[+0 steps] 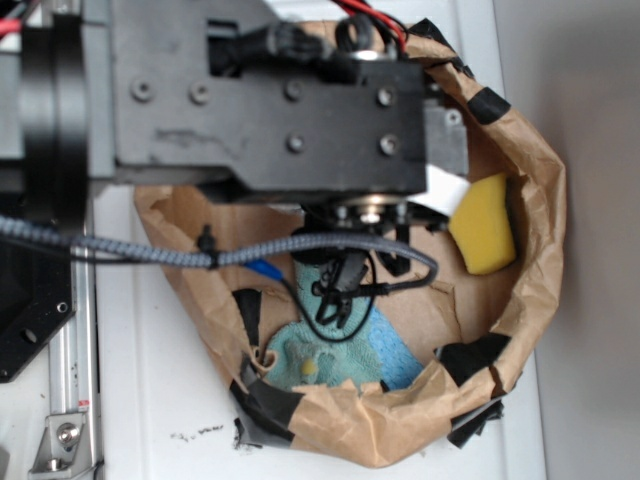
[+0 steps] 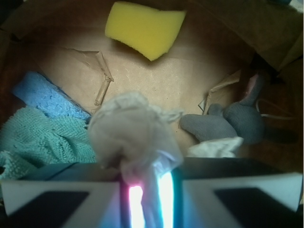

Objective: Grab the white paper.

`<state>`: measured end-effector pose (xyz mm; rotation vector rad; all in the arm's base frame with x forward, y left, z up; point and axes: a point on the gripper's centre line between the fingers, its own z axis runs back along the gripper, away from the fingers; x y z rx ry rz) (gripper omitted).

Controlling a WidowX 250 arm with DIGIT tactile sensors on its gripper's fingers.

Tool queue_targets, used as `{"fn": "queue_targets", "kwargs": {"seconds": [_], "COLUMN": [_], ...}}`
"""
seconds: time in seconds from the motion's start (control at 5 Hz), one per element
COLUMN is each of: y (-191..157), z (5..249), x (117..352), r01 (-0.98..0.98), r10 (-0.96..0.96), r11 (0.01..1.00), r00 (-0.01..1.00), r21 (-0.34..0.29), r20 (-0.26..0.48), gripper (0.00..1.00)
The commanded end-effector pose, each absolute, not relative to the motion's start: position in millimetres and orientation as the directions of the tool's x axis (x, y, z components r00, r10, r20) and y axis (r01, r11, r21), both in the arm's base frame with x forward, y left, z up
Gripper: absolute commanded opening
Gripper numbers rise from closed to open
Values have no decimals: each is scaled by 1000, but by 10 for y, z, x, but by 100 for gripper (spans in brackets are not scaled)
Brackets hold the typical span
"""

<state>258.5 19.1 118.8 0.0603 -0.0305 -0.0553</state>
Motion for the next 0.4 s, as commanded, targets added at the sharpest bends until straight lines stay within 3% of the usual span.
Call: {"fn": "queue_targets", "kwargs": {"seconds": [0.0, 0.2], "y": [125, 168], "z": [1299, 1298], "x": [2624, 2634], "r01": [40, 19], "r10": [-42, -22], "r11": [999, 1000], "r00": [990, 986], "r21": [15, 17], "r20": [135, 164], "gripper": [0, 0]}}
